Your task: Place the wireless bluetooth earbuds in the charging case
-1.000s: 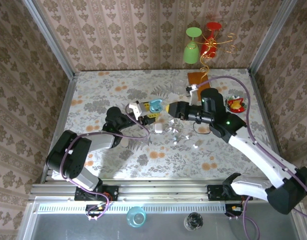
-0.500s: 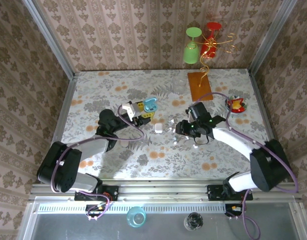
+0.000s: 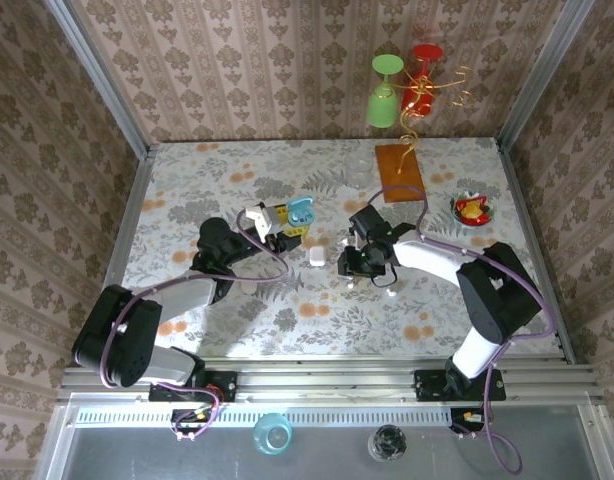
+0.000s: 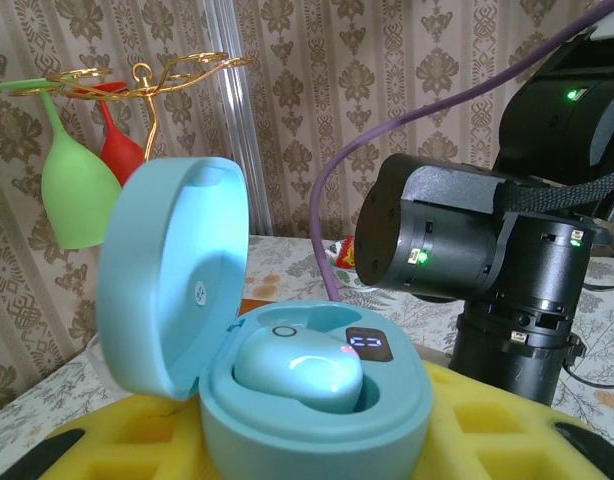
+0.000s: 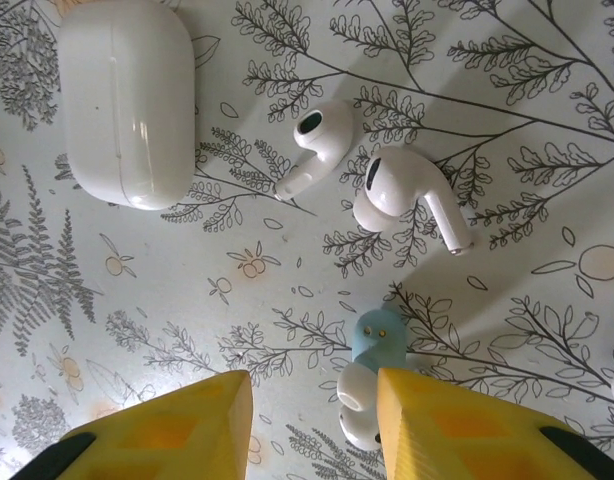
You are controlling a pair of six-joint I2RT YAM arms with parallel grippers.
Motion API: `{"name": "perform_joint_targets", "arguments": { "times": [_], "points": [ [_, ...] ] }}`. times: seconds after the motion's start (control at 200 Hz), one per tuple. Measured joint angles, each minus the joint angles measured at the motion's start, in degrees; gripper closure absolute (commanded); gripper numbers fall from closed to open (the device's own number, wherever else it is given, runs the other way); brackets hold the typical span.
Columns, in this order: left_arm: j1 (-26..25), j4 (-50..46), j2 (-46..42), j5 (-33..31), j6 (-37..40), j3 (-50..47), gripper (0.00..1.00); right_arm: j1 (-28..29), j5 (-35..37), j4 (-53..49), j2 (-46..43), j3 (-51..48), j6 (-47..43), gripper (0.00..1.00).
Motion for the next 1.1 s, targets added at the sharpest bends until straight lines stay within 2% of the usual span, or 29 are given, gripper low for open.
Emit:
{"name": "perform_joint_targets", "arguments": {
  "times": [0.265, 1.1],
  "points": [
    [0.0, -0.6, 0.0, 0.0, 0.0, 0.0, 0.59, 1.0, 4.0, -3.6, 2.3, 1.7, -1.9, 0.67],
    [0.0, -0.6, 0.0, -0.1, 0.0, -0.2, 0.6, 1.1, 7.5, -7.3, 3.7, 3.5, -3.0, 0.77]
  ]
}}
